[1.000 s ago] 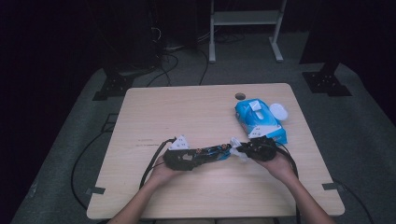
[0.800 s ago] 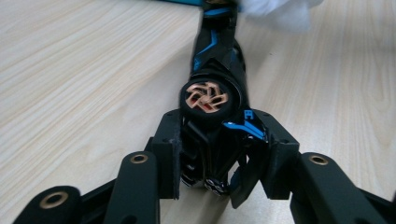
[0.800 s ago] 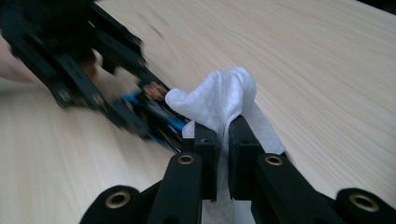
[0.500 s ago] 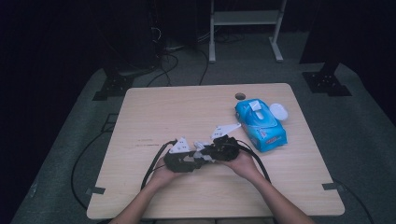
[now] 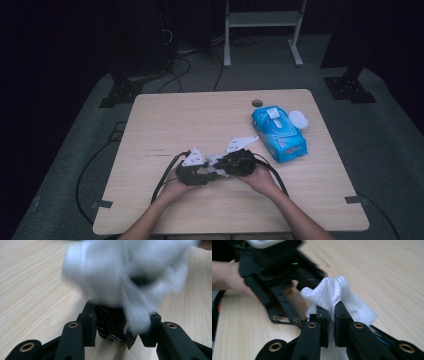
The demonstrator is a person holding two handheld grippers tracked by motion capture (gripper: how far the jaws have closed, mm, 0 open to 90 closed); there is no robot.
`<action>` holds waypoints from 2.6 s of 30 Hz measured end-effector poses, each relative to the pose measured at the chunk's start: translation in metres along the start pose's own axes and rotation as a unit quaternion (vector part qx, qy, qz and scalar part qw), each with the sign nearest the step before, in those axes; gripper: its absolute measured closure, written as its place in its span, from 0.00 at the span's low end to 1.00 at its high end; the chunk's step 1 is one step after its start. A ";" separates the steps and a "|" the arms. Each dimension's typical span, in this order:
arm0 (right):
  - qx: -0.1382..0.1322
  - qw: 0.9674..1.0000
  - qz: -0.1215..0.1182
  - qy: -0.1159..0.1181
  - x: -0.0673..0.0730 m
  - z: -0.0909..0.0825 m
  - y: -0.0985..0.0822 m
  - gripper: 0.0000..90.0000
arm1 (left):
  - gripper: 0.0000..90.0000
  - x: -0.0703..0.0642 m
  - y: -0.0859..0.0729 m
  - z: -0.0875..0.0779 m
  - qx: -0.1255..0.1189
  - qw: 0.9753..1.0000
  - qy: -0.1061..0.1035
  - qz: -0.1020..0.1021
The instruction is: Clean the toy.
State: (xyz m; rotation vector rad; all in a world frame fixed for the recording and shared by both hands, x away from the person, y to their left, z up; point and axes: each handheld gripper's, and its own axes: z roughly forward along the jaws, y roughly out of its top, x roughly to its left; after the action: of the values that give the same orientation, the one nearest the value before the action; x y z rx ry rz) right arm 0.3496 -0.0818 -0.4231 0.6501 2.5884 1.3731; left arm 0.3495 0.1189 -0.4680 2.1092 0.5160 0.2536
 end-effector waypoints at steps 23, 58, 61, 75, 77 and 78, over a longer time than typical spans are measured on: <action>0.011 0.999 0.003 -0.053 -0.016 -0.008 0.001 0.93 | 0.64 0.003 0.000 -0.003 -0.002 1.000 -0.010 0.013; 0.008 0.986 0.083 -0.142 -0.068 -0.057 -0.029 0.93 | 0.64 0.005 0.000 -0.004 -0.001 1.000 -0.006 0.018; 0.018 0.987 0.058 -0.148 -0.060 -0.048 -0.024 0.93 | 0.64 0.004 0.001 -0.004 -0.001 1.000 -0.004 0.019; 0.022 0.990 0.030 -0.136 -0.043 -0.038 -0.008 0.68 | 0.63 0.005 0.002 -0.005 -0.009 1.000 -0.006 0.019; 0.023 0.988 0.013 -0.153 -0.040 -0.030 -0.008 0.73 | 0.64 0.005 0.002 -0.006 -0.008 1.000 -0.004 0.018; 0.023 0.986 0.004 -0.164 -0.038 -0.026 -0.010 0.83 | 0.64 0.005 0.002 -0.006 -0.008 1.000 -0.004 0.017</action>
State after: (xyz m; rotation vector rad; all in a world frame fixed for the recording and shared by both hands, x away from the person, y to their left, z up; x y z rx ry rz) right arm 0.3723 -0.1231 -0.4192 0.8167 2.3627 1.1030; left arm 0.3524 0.1245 -0.4635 2.1035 0.4725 0.2668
